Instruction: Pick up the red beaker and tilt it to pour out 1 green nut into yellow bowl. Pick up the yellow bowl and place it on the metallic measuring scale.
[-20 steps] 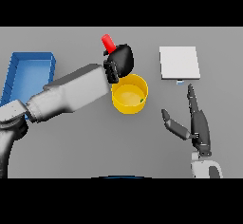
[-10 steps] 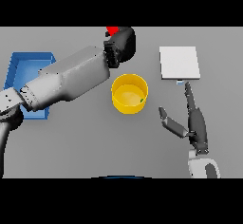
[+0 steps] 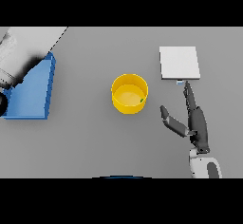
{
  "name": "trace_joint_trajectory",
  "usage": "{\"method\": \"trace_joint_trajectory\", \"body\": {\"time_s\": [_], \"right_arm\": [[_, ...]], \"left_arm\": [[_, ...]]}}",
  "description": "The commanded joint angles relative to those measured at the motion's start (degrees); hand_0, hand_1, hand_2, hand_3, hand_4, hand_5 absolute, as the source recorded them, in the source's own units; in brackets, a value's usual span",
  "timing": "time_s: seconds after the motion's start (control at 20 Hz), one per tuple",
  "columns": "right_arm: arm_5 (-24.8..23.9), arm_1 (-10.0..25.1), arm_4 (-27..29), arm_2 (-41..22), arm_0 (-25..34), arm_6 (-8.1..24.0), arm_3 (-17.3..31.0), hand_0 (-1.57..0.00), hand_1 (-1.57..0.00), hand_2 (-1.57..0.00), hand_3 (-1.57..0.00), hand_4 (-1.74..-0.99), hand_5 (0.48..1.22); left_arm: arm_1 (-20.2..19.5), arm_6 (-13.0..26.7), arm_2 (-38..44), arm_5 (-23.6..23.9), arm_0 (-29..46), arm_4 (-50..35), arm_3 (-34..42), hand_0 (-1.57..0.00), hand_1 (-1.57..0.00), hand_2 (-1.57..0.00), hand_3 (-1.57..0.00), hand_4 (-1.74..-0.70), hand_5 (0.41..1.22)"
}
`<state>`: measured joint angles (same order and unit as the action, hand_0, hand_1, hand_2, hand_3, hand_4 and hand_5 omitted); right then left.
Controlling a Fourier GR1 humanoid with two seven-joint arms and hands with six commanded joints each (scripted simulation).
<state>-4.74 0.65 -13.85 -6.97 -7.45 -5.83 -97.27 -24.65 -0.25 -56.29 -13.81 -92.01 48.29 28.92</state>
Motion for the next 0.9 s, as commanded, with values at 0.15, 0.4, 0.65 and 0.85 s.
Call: {"method": "trace_joint_trajectory", "body": {"time_s": [0.15, 0.4, 0.65, 0.85], "right_arm": [[1.1, 0.8, 1.4, 0.6, 0.4, -1.0, 0.0, 0.00, 0.00, 0.00, 0.00, -1.224, 0.592], [1.2, 1.5, 1.0, 0.7, 0.9, -2.5, 1.7, 0.00, 0.00, 0.00, 0.00, -1.226, 0.587], [1.2, 2.3, -0.4, 0.1, 1.3, -2.4, 2.0, 0.00, 0.00, 0.00, 0.00, -1.212, 0.610], [1.8, 3.1, -1.0, -0.5, 0.9, -2.4, 0.6, 0.00, 0.00, 0.00, 0.00, -1.210, 0.649]], "left_arm": [[-5.0, 6.4, 12.5, 4.0, 2.8, -13.7, -5.8, -1.57, -1.57, -1.56, -1.37, -1.73, 1.221], [-12.1, 8.1, 21.9, 11.6, 12.8, -28.4, -3.3, -1.57, -1.57, -1.57, -1.43, -1.74, 1.221], [-17.9, 17.9, 27.2, 22.2, 28.2, -39.4, 9.7, -1.57, -1.57, -1.57, -1.45, -1.74, 1.221], [-20.7, 28.0, 29.4, 29.4, 41.4, -44.2, 22.3, -1.57, -1.57, -1.57, -1.45, -1.74, 1.221]]}}
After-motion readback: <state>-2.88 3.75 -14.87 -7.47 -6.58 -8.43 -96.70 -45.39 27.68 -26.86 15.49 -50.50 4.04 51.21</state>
